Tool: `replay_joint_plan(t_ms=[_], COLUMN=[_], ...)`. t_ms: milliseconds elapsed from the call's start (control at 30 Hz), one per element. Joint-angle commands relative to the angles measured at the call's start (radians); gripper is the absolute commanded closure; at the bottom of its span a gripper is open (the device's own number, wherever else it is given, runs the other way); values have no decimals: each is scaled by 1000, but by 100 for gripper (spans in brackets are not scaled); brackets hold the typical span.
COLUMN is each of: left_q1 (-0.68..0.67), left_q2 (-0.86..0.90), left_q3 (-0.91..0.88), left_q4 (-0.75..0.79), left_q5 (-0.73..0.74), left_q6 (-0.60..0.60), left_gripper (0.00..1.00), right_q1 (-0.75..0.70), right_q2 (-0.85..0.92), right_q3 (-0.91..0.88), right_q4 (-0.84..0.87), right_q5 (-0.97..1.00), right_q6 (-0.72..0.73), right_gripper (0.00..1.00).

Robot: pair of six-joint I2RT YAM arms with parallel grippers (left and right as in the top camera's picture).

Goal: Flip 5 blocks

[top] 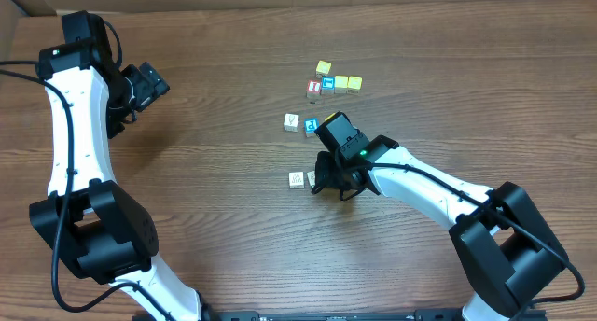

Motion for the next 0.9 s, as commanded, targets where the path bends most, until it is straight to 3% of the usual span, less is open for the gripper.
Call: replay_joint_plan(t_ms=[0,567,867], left_q1=[1,1,1], left_q2=[-11,-11,-11], left_q3=[15,15,15], left_q4=[0,0,0], left_q5=[-4,-4,-4], left_q6=[4,4,4], left_gripper=[0,0,0], right_q1=[5,5,-5], right_q2=[-7,-7,-7], right_q3=[-10,-10,-10], right_q4=[3,36,44], right_q5=[-8,-54,14], right_q6=[20,42,38], right_gripper=[92,92,92])
